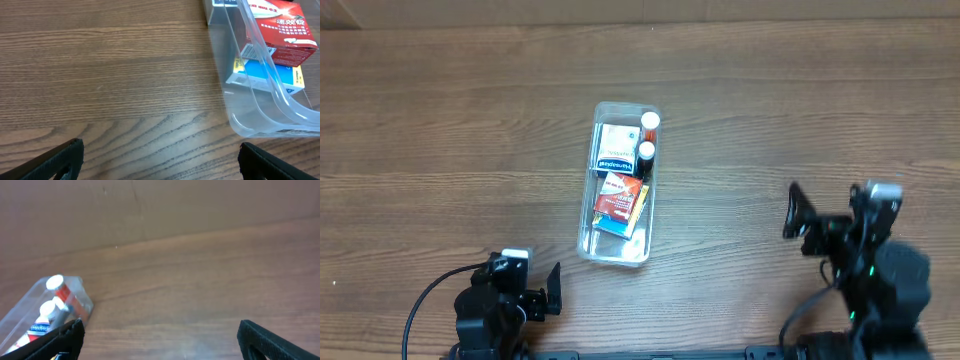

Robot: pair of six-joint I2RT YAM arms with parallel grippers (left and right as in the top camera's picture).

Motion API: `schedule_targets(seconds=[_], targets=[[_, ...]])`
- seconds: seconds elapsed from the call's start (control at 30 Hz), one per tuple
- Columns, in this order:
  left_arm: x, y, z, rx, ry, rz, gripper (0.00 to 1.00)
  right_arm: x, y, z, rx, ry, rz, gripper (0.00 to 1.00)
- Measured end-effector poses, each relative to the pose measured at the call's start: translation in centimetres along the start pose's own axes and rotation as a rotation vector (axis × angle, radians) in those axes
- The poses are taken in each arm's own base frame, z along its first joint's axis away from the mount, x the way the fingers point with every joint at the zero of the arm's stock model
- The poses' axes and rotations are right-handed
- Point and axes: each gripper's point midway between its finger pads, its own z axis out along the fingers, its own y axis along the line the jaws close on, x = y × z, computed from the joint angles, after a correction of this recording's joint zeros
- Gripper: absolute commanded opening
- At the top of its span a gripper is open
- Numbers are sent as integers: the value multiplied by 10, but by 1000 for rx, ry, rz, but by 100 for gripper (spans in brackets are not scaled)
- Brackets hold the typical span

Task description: Pack container

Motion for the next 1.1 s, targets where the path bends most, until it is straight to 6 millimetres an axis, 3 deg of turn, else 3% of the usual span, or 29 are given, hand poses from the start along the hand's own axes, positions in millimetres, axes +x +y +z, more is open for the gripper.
schedule_targets(seconds=[0.1, 0.27, 0.43, 1.1], targets=[[0, 0, 0, 0, 0, 0, 100, 34, -7, 0, -2, -43, 32, 100], [0, 0, 0, 0, 0, 0, 100, 68, -23, 21, 21, -102, 110, 100], [0, 0, 0, 0, 0, 0, 100, 76, -25, 26, 14, -136, 127, 100], [0, 0, 0, 0, 0, 0, 100, 74, -25, 25, 11, -150, 126, 100]])
